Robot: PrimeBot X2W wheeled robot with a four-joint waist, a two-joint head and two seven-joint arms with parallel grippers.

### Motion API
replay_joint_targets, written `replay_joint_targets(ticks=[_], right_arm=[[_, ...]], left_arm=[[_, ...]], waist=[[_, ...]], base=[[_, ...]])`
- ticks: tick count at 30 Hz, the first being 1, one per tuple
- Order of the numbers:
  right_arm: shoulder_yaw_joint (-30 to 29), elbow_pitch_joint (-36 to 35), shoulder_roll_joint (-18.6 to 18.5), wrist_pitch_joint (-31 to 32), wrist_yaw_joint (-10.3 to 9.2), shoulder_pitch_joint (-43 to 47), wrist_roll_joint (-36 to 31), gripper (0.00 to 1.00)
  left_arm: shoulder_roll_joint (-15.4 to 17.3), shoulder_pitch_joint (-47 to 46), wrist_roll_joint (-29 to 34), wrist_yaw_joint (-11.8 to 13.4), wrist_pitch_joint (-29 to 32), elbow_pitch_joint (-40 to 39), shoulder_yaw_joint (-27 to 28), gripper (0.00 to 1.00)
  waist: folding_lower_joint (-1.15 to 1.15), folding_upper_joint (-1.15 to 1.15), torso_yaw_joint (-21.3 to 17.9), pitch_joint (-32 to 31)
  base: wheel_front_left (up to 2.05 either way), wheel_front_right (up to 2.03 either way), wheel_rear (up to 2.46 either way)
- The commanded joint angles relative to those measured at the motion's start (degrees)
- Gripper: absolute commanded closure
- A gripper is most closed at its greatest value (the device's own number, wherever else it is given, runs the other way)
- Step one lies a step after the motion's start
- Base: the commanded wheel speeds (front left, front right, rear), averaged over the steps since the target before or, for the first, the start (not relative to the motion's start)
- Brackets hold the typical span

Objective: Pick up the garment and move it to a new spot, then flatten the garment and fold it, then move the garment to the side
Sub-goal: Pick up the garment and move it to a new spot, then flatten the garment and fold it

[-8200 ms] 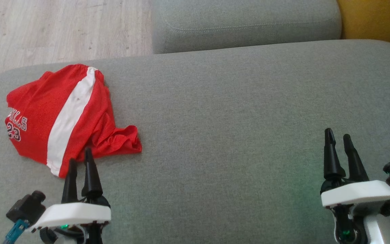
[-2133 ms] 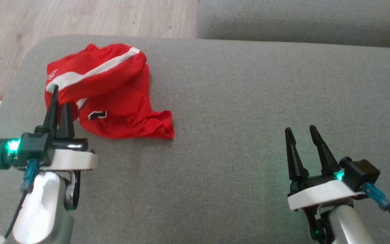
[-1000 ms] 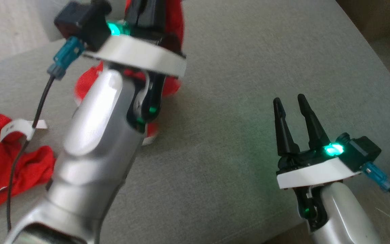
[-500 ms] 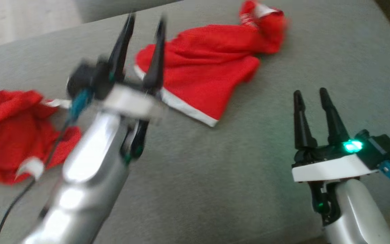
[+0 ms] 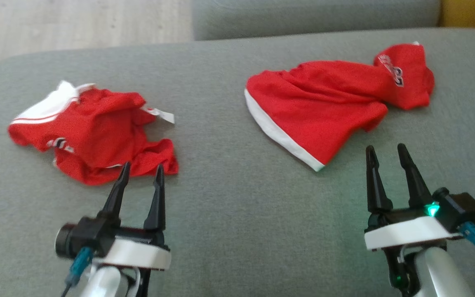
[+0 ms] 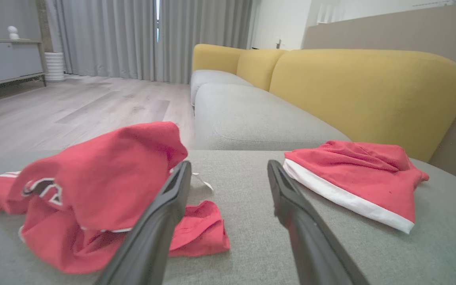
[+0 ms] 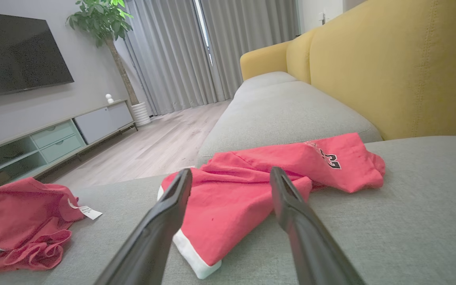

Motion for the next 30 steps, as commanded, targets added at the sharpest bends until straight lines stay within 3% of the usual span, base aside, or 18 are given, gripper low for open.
replay_joint_targets(ticks=[1,6,14,30], right_arm=[[1.27,-1.63,-0.27,-0.52,-0.04,-0.63,-0.52,0.00],[1.74,-1.02,-0.27,-0.52,-0.04,-0.32,-0.69,0.00],[3.17,2.56,-0.27,-0.52,-0.04,-1.70,-2.11,0.00],[4.73,25.82,-0.27,1.76,-0.04,-12.85,4.45,0.00]], left_arm=[[-0.13,-2.18,0.62,0.19,-0.54,-2.53,2.72,0.00],[-4.29,1.21,2.17,-0.65,-0.54,-5.25,6.66,0.00],[-6.70,1.16,5.57,-4.20,-0.54,-4.68,8.71,0.00],[-8.72,0.21,7.51,-6.83,-0.54,-3.08,9.11,0.00]], waist=[[0.01,0.00,1.40,-1.35],[0.01,0.00,1.84,-1.86],[0.01,0.00,2.51,-0.89],[0.01,0.00,8.40,1.59]], base=[[0.00,0.00,0.00],[0.00,0.00,0.00],[0.00,0.00,0.00],[0.00,0.00,0.00]])
